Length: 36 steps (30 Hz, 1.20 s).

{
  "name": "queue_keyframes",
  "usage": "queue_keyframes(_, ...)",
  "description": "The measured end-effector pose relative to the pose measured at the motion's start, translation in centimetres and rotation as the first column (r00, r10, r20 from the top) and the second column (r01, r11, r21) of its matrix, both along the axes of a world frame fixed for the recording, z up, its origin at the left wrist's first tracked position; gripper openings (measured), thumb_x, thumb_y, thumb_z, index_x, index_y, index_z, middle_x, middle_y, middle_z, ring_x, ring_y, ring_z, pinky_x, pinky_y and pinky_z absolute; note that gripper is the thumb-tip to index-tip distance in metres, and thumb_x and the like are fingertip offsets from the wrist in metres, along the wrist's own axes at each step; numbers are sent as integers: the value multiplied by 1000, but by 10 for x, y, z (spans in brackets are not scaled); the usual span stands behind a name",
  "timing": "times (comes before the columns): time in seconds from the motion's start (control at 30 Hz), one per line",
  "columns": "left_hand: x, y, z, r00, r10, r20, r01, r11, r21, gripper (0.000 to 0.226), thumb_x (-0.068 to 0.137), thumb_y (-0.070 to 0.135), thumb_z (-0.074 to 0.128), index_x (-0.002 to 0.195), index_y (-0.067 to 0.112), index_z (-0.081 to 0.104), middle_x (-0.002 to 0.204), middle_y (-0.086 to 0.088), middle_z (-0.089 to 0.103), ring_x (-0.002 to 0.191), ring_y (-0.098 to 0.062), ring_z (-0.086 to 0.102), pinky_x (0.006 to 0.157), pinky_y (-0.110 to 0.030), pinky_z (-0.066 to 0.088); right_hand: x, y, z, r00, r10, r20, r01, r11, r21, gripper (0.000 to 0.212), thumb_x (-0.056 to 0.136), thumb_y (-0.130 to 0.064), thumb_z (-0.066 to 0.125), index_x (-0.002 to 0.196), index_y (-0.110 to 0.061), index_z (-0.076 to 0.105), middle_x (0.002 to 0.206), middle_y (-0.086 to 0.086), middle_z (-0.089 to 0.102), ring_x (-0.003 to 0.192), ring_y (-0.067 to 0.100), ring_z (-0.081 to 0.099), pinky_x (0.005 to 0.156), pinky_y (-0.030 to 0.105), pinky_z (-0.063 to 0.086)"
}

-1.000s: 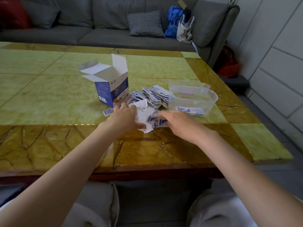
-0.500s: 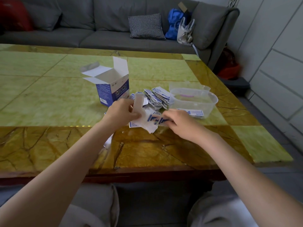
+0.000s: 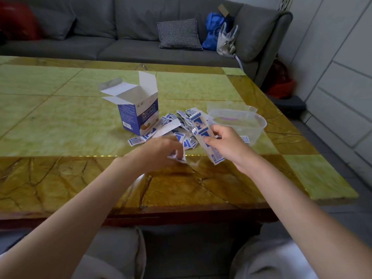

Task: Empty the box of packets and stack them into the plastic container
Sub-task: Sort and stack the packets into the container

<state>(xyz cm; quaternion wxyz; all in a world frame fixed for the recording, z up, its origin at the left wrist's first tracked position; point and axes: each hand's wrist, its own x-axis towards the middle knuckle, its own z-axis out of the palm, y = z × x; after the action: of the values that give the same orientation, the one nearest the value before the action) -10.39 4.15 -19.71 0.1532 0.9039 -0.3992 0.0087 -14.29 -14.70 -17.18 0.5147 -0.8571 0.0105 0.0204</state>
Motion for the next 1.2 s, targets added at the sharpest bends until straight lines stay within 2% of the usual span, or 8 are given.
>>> queue_keyframes(0.13, 1, 7, 6, 964, 57, -259, -95, 986, -134, 32, 71, 22, 78, 99, 20, 63, 102, 4, 55, 91, -8, 58, 82, -19, 51, -1, 0, 2, 1000, 10, -7, -10, 997, -80, 14, 93, -13, 51, 103, -12, 61, 106, 4, 66, 97, 24, 63, 88, 43, 51)
queue_keyframes(0.3, -1, 12, 12, 973, 188, -137, -205, 970, -128, 37, 76, 19, 72, 111, 15, 61, 112, -2, 56, 94, -10, 54, 78, -18, 42, -2, -2, 6, 995, 65, -78, -75, 989, -125, 19, 92, -15, 54, 105, -4, 62, 107, 12, 65, 101, 31, 61, 92, 45, 46)
queue_keyframes(0.43, -5, 5, 13, 962, 171, -212, -177, 984, -8, 43, 77, 29, 71, 117, 24, 59, 110, 4, 49, 95, -10, 51, 80, -21, 41, -4, -4, 5, 976, 120, -179, -149, 976, -157, 33, 89, -17, 58, 109, 9, 56, 116, 30, 57, 106, 44, 55, 98, 54, 42)
queue_keyframes(0.63, -6, -5, 9, 968, 135, -212, -103, 982, 156, 25, 78, 34, 69, 99, 22, 63, 105, 4, 48, 93, -9, 47, 79, -21, 41, -4, -4, 4, 980, 103, -169, -134, 974, -181, 17, 91, -15, 55, 106, -8, 63, 101, 4, 65, 98, 24, 61, 93, 42, 48)
queue_keyframes(0.77, -7, -1, 17, 976, 158, -148, -160, 987, 3, 9, 80, 20, 68, 79, 16, 60, 86, 5, 53, 81, -11, 54, 69, -18, 44, -2, -3, 5, 992, 59, -109, -76, 986, -152, 27, 91, -18, 55, 107, 4, 58, 112, 22, 62, 103, 36, 59, 95, 49, 44)
queue_keyframes(0.9, -7, 5, 20, 948, 316, 26, -307, 934, -181, 29, 77, 10, 62, 56, 15, 43, 55, 1, 48, 57, -21, 44, 56, -21, 34, 0, -5, 6, 999, -19, -49, 20, 1000, 12, 23, 93, -13, 52, 109, 2, 58, 104, 20, 65, 90, 34, 65, 89, 49, 50)
queue_keyframes(1.07, -10, -4, 18, 964, 255, -68, -264, 946, -189, 15, 75, 21, 73, 70, 11, 62, 75, 0, 58, 71, -17, 57, 69, -28, 49, -1, -3, 3, 968, 80, -237, 54, 858, 510, 17, 95, 0, 43, 100, -5, 58, 91, 11, 65, 76, 21, 63, 69, 32, 55)
queue_keyframes(1.2, -12, -11, 21, 960, 237, -146, -269, 926, -265, 16, 74, 23, 75, 77, 8, 69, 73, 1, 60, 68, -12, 57, 68, -23, 49, 0, 1, 2, 950, 131, -285, 98, 740, 666, 20, 95, 0, 41, 108, -1, 57, 90, 10, 63, 77, 19, 60, 62, 26, 56)
